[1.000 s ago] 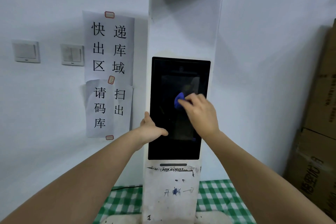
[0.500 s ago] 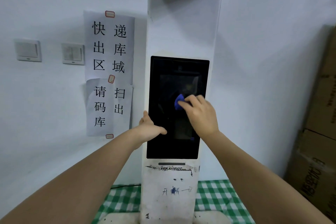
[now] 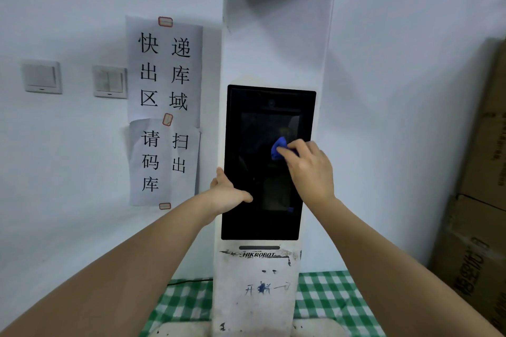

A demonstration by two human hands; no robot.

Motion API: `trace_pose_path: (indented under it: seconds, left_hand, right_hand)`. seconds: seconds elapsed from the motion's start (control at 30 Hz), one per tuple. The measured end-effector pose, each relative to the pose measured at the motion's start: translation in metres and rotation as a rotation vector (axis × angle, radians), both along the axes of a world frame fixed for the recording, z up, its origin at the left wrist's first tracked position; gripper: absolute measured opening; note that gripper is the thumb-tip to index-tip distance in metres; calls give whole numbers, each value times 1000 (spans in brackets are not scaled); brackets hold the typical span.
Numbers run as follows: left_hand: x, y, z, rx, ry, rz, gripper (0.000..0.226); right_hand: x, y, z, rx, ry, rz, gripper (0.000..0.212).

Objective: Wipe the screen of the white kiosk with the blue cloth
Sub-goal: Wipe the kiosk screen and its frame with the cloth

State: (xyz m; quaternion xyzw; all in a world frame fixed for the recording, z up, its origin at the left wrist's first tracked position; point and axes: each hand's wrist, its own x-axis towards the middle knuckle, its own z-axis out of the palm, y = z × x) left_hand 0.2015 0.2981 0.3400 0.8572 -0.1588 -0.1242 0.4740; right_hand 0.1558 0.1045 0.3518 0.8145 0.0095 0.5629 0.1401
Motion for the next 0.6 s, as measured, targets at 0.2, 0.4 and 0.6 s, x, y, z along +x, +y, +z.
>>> trace_pose_path:
  seconds: [0.2,0.4,0.6]
  left_hand:
    - [-1,1,-1,2,-11,2,106]
    - [-2,2,0,-1,-2,-8,107]
    - [-2,1,1,8,-8,-4,105]
  right_hand:
    - [-2,0,-28,-34,87,-1,54]
    - [-10,-4,-12,-55,64,18,43]
    - [-2,-5,-16,95,-20,-27,45]
